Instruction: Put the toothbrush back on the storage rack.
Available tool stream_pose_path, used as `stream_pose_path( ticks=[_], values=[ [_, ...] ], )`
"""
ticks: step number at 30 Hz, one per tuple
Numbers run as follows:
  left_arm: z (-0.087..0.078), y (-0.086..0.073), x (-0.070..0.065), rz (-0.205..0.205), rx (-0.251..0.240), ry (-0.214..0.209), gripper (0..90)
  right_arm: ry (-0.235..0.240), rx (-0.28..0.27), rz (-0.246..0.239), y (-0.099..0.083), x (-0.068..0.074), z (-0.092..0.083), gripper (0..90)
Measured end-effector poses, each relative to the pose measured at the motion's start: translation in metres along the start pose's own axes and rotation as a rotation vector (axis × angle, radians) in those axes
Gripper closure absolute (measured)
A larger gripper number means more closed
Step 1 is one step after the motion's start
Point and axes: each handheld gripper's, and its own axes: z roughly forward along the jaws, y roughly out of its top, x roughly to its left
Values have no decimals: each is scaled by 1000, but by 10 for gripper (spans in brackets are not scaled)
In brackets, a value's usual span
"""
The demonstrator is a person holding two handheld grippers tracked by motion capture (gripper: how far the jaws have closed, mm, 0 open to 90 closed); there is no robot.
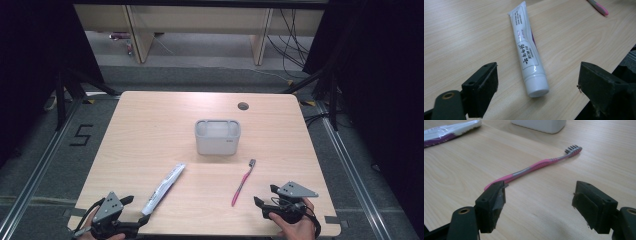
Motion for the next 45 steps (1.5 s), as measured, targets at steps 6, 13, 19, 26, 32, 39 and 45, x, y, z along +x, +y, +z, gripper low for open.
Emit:
stream_pose_path(
  ticks=[6, 13, 19, 26, 32, 39, 45],
  values=[
    [0, 0, 0, 2, 5, -1, 156, 25, -14, -5, 2, -3, 1, 290],
    [0, 0, -1, 3, 4, -2, 156, 40, -24, 6, 5, -3, 3, 348],
    [0, 0, -1, -7, -2, 0, 156, 28, -23, -38, 9, -4, 4, 404],
    [-1, 1, -1, -1, 6, 0, 156, 30, -10, -28, 12, -2, 6, 519],
    [-1, 1, 0, -6, 15, 3, 156, 13, 1, -103, 17, -3, 7, 726],
    [-1, 1, 0, -16, 8, 0, 156, 27, 10, -120, 24, -7, 17, 897],
    [-1, 1, 1, -30, 7, -1, 157, 13, 33, -117, 35, -9, 34, 900]
  ],
)
